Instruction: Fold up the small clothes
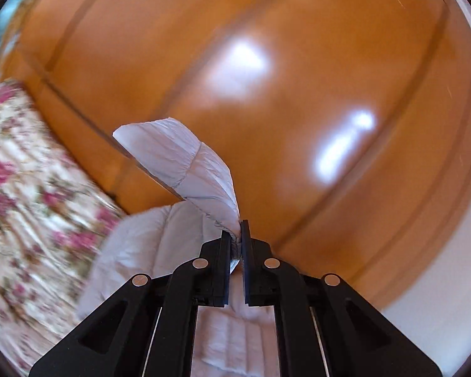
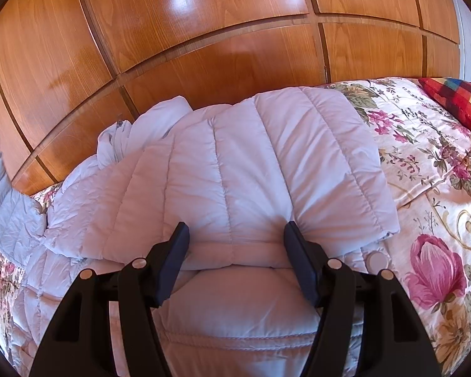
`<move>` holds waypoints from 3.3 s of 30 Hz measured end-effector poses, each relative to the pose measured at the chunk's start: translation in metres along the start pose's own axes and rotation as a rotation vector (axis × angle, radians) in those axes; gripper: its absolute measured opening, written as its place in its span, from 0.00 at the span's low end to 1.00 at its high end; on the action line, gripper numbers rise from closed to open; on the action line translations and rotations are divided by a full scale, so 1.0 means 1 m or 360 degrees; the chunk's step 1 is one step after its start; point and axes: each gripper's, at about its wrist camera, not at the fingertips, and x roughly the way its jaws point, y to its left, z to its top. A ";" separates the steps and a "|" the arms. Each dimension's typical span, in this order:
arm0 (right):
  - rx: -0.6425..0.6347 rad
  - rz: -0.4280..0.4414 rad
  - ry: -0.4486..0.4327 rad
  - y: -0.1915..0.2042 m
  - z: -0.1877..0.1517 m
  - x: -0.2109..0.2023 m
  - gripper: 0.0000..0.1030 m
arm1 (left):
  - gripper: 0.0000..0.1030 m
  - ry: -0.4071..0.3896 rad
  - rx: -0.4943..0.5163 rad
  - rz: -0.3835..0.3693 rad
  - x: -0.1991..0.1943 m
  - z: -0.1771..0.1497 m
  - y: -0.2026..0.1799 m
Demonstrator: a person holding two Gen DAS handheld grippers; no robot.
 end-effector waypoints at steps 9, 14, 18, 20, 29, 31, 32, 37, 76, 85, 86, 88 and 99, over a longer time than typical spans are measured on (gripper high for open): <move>0.0017 0.0017 -0.0007 -0.001 0.001 -0.001 0.61 | 0.04 0.0326 0.0295 -0.0097 0.073 -0.106 -0.085; 0.0035 0.0032 -0.0012 -0.003 0.001 -0.001 0.62 | 0.04 0.0518 0.0463 -0.0103 0.107 -0.173 -0.114; 0.0038 0.0032 -0.0013 -0.003 0.001 -0.001 0.61 | 0.04 0.0659 0.0602 -0.0041 0.132 -0.221 -0.123; 0.0039 0.0033 -0.0014 -0.003 0.001 -0.001 0.61 | 0.04 0.0730 0.0622 -0.0028 0.143 -0.238 -0.120; 0.0045 0.0038 -0.0014 -0.003 0.001 -0.001 0.62 | 0.66 0.0762 0.0622 -0.0237 0.113 -0.246 -0.116; 0.0050 0.0043 -0.0014 -0.004 0.001 -0.001 0.62 | 0.66 0.0729 0.0664 -0.0217 0.100 -0.239 -0.110; 0.0052 0.0045 -0.0015 -0.004 0.001 -0.001 0.62 | 0.66 0.0722 0.0677 -0.0172 0.094 -0.235 -0.101; 0.0112 0.0134 -0.0089 -0.012 0.000 -0.012 0.61 | 0.66 0.0590 0.0576 0.0121 0.061 -0.206 -0.040; 0.0143 0.0099 0.0116 0.008 0.035 0.014 0.24 | 0.46 0.0635 0.0317 0.0821 0.050 -0.174 0.104; -0.0151 0.0023 -0.0131 0.037 0.056 -0.031 0.35 | 0.46 0.0258 0.0491 0.0745 0.023 -0.142 0.049; -0.0189 0.0043 -0.0104 0.043 0.058 -0.029 0.34 | 0.46 0.0261 0.0518 0.0741 0.035 -0.138 0.045; -0.0261 0.0041 -0.0018 0.059 0.061 -0.015 0.33 | 0.46 0.0321 0.0608 0.0723 0.065 -0.133 0.034; -0.0499 -0.0015 0.0140 0.097 0.035 0.071 0.35 | 0.50 0.0589 0.0666 0.0927 0.161 -0.159 0.091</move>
